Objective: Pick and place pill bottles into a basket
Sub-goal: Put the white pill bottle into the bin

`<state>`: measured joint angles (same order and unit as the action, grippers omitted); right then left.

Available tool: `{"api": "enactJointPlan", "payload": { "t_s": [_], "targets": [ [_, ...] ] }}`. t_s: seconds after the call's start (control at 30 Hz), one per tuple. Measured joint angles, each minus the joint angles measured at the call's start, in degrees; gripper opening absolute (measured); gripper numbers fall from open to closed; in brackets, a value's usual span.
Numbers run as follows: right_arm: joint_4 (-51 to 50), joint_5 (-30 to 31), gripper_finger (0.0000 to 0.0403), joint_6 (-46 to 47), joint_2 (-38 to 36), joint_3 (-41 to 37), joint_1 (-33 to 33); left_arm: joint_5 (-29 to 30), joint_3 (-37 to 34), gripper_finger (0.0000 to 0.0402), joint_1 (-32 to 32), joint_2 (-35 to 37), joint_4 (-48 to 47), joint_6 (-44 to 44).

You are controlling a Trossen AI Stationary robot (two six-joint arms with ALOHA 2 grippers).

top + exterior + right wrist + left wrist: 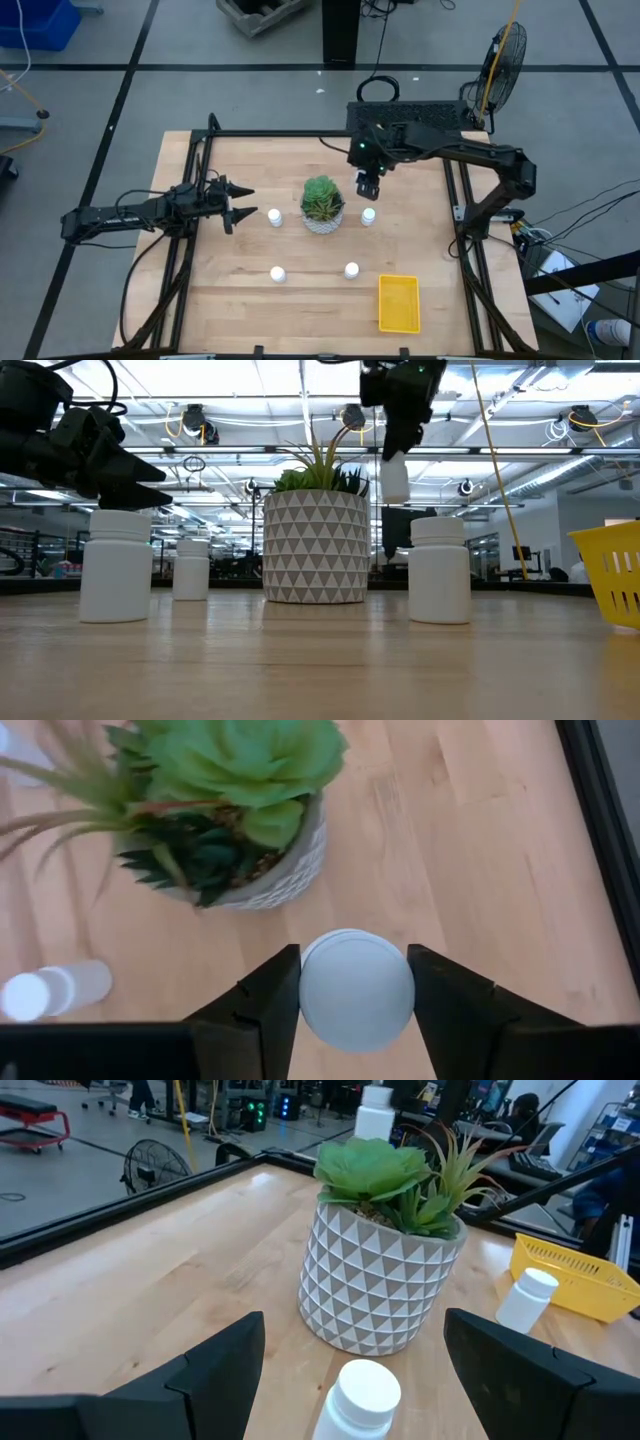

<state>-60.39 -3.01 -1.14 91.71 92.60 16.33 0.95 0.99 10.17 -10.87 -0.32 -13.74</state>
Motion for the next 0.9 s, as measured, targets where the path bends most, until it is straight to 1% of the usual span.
{"api": "enactJointPlan", "payload": {
  "t_s": [0.17,0.33,0.43,0.6,0.73,0.83,0.9],
  "targets": [
    [-1.51,-0.04,0.0158,2.01,-2.58,0.00,-2.26,-0.04,0.00,0.0310,0.00,0.02,-0.02,0.02],
    [-3.99,-0.20,0.0162,5.10,-4.35,0.00,-6.19,-0.04,0.00,0.0310,0.00,0.00,-0.04,0.00],
    [-5.47,-0.52,0.0159,6.62,-4.51,0.00,-9.56,-0.04,0.00,0.0310,0.02,0.00,-0.04,0.00],
    [-6.29,-3.24,0.0155,9.96,-4.44,0.00,-15.70,-0.04,0.00,0.0310,0.00,0.00,-0.07,0.00],
    [-4.44,-2.99,0.0157,11.01,-4.40,0.00,-21.13,-0.07,0.00,0.0310,0.02,0.01,-0.08,-0.03],
    [-2.63,-2.56,0.0153,12.87,-4.40,0.00,-24.95,-1.19,-0.04,0.0310,0.01,0.01,-0.07,-0.13],
    [-2.64,-0.56,0.0152,14.35,-4.40,0.00,-27.72,-1.51,-0.04,0.0310,0.00,0.02,-0.07,-0.31]
  ]
}}
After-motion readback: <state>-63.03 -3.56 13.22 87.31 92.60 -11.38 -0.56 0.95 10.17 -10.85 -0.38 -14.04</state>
